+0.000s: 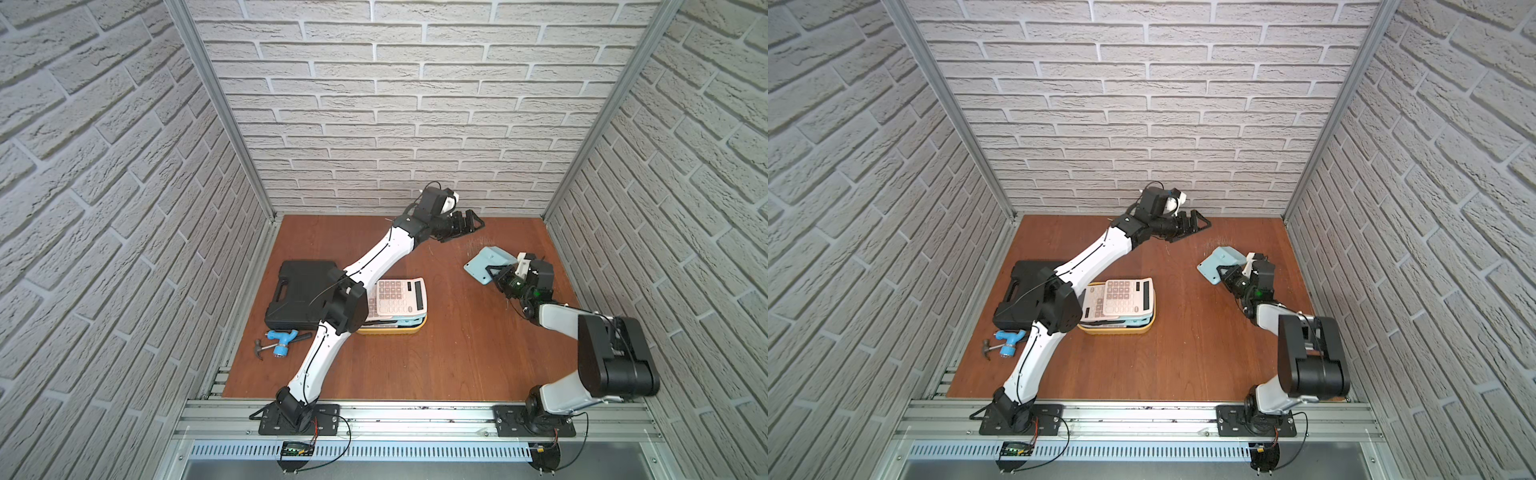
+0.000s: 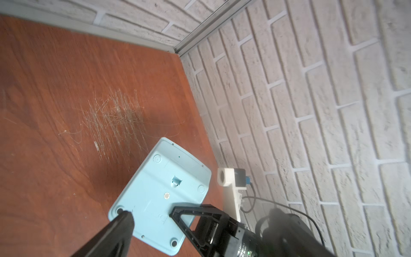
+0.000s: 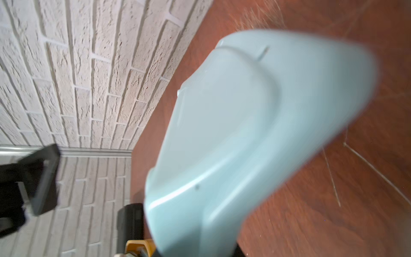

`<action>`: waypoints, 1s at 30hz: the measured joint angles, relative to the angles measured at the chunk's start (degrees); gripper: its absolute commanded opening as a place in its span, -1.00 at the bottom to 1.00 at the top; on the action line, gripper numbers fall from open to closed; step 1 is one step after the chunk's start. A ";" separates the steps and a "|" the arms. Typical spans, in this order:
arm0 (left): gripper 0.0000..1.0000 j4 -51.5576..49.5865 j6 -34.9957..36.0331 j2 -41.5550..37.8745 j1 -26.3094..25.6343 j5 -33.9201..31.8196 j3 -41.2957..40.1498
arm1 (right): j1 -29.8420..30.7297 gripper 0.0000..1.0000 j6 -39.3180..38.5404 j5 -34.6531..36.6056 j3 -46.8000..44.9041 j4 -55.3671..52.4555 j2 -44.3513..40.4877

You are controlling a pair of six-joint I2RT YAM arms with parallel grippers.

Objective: Put the calculator in the storage box
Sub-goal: Pick up the calculator at the center of the board.

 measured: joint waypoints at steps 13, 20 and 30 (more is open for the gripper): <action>0.96 -7.72 2.36 -27.28 4.81 -3.76 -27.15 | 28.00 -0.69 -37.35 35.04 8.57 -23.78 -18.29; 0.97 -11.19 -0.09 -34.51 5.38 -4.57 -31.98 | 43.63 -0.69 -56.83 55.87 8.57 -20.94 -15.56; 0.87 -18.29 -2.19 -37.64 7.21 -6.10 -33.44 | 56.50 -0.84 -88.43 77.55 10.45 -0.09 1.70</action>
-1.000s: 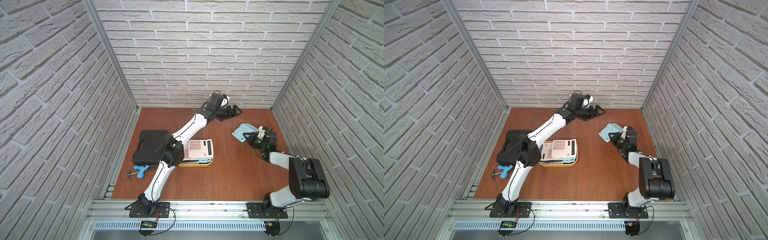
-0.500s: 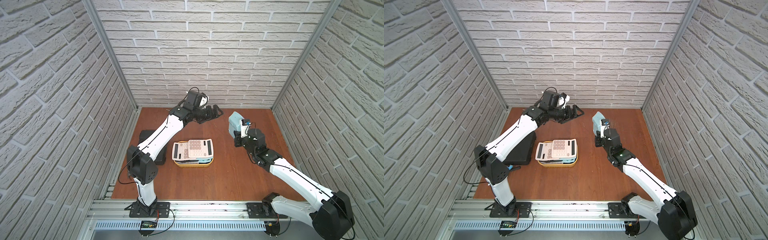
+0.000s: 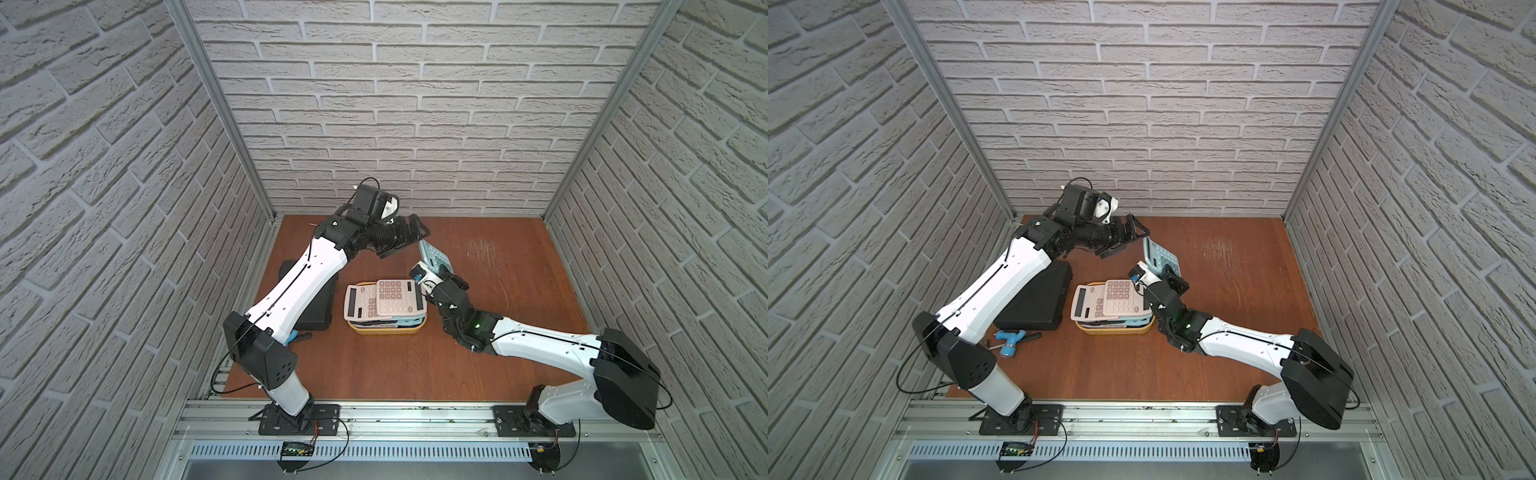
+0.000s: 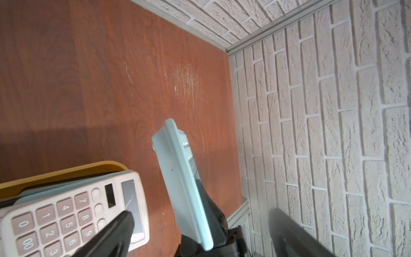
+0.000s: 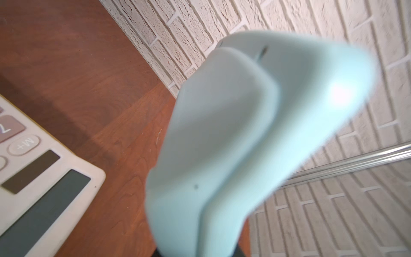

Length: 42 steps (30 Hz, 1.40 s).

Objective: Put the calculator in the storage box
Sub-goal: Pick up the calculator at the center of the board.

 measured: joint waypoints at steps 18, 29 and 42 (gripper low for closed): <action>-0.40 -3.61 -0.81 -0.37 1.46 -1.25 -3.98 | 4.96 -0.94 -38.71 10.78 2.60 42.77 17.14; -1.00 -2.99 0.39 -0.46 2.12 -0.52 -5.86 | 4.92 -0.23 -35.67 11.63 2.82 37.81 15.61; -1.00 0.98 2.67 -8.41 12.98 3.63 -16.24 | 3.13 0.98 1.64 1.57 5.88 -6.54 -4.55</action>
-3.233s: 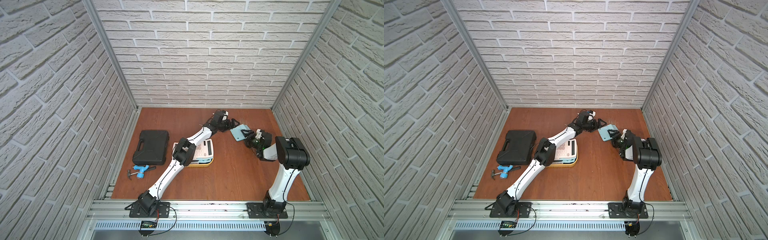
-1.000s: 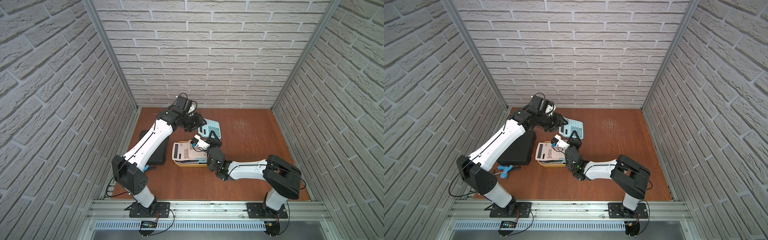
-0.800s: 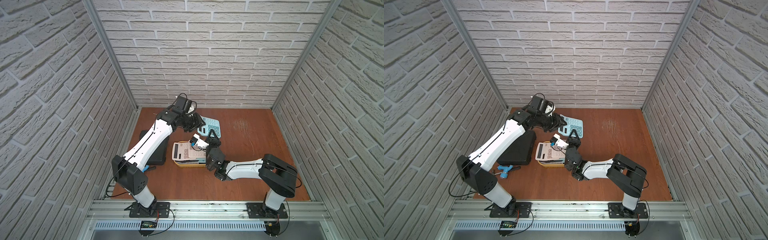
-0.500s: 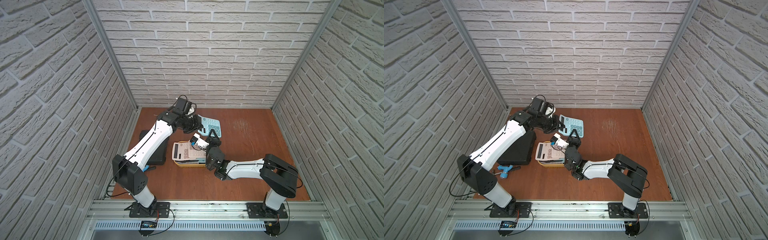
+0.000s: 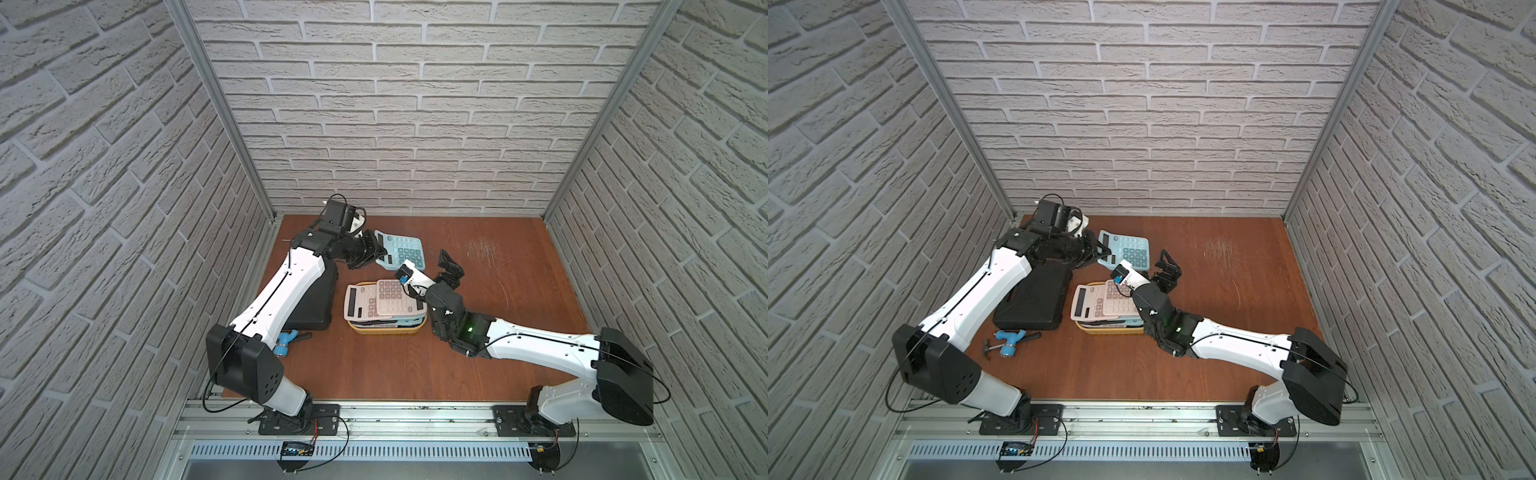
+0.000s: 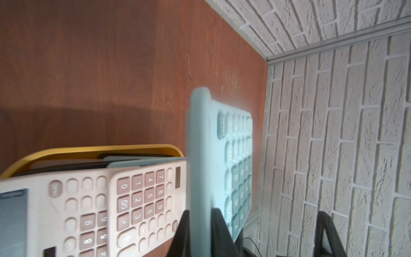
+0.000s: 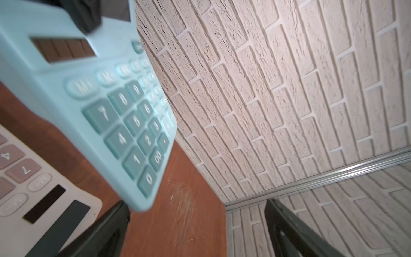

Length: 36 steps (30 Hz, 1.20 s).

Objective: Put the calculator in the storage box
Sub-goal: Pick up the calculator at the center of the board, then place the calculator in the storage box.

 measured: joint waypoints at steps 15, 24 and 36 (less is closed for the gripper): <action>-1.00 -0.39 11.87 -12.48 8.22 7.17 -15.13 | -20.39 0.98 39.78 -27.80 2.58 -35.82 -10.60; -1.00 8.28 11.10 -16.90 10.49 14.36 -30.16 | -34.47 0.98 50.34 -50.03 1.40 -39.82 -16.33; -1.00 16.20 9.84 -18.43 16.28 18.86 -38.47 | -39.41 0.98 55.49 -65.68 -2.43 -39.52 -15.37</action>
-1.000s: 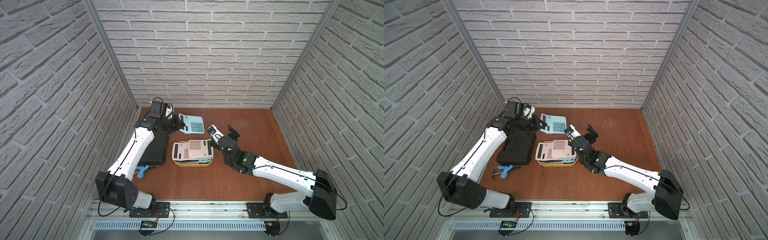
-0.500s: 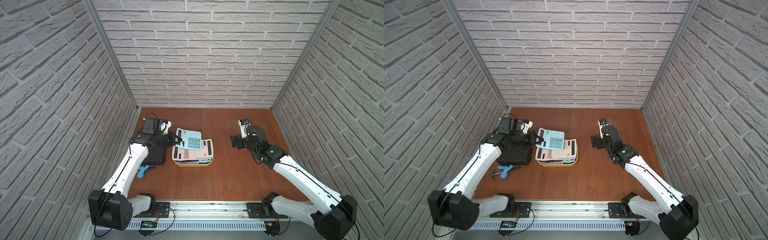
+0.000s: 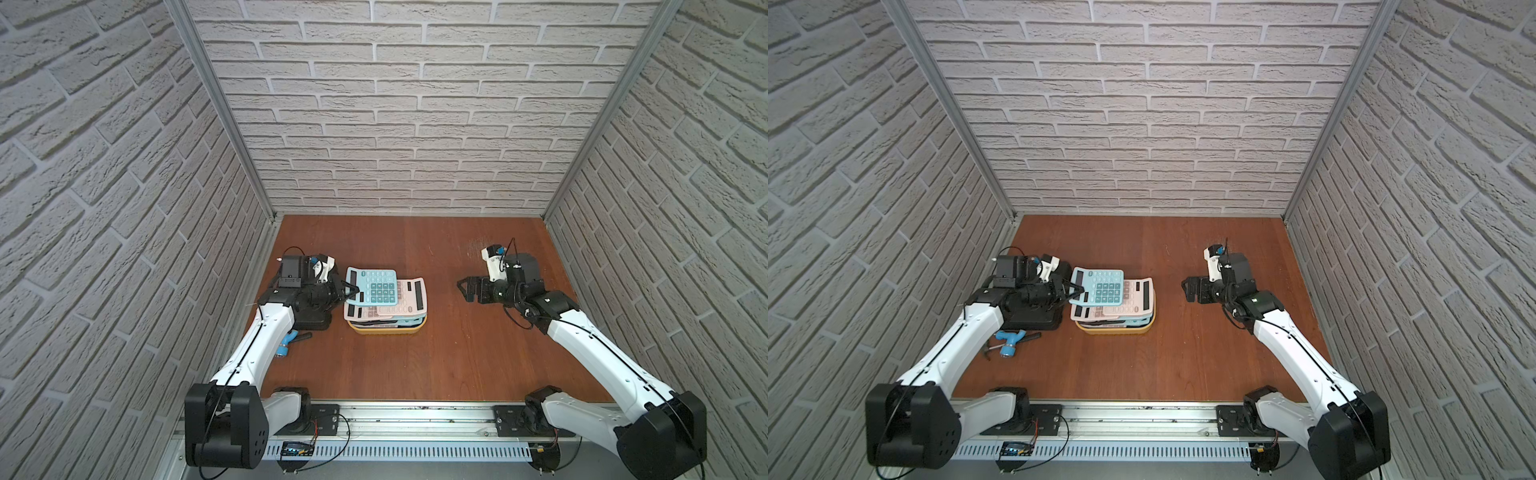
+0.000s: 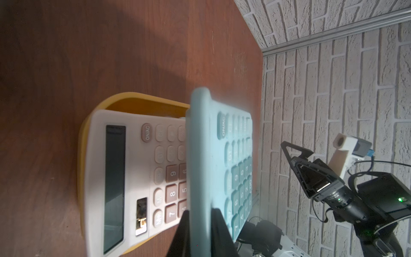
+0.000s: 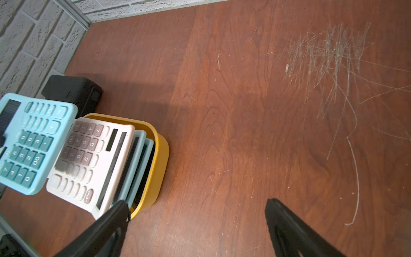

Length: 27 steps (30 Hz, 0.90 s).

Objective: Put the calculator in the storage box
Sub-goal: Place the calculator in the storage box.

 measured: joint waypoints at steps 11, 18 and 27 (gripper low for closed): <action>-1.00 -0.52 1.92 1.92 0.98 1.70 -0.11 | -1.51 0.98 1.44 -4.81 -0.37 1.03 0.04; -1.00 -1.29 3.04 3.54 0.98 1.84 -0.11 | -1.92 0.98 1.90 -6.34 -0.74 1.88 0.04; -0.25 -3.85 5.03 4.39 1.11 1.31 0.26 | -2.32 0.98 2.34 -7.67 -1.62 2.16 0.04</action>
